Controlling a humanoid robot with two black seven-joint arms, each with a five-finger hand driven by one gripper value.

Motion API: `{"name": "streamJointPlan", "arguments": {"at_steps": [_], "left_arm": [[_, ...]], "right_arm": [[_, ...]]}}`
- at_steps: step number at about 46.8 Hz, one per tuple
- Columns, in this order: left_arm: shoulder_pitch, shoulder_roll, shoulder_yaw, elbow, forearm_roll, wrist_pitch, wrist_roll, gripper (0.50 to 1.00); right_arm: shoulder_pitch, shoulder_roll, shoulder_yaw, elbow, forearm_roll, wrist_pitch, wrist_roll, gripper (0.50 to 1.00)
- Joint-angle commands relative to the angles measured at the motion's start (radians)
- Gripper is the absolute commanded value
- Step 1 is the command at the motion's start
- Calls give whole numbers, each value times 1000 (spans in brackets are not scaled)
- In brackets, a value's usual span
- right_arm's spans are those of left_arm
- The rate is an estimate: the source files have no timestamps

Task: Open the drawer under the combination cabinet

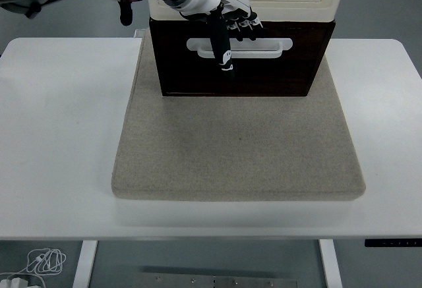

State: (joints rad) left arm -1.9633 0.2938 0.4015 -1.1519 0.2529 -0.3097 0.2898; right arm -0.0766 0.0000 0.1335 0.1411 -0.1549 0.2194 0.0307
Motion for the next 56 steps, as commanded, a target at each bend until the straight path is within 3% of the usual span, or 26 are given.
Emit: {"name": "streamJointPlan", "arguments": {"at_steps": [1,56], "left_arm": [[3,-1,0,0,0,9,0,1000],[73,-39,2,54,0,26,0,1000]], "right_arm": [[0,0,0,0,0,0,0,926],[0,0,0,0,0,0,0,926]]}}
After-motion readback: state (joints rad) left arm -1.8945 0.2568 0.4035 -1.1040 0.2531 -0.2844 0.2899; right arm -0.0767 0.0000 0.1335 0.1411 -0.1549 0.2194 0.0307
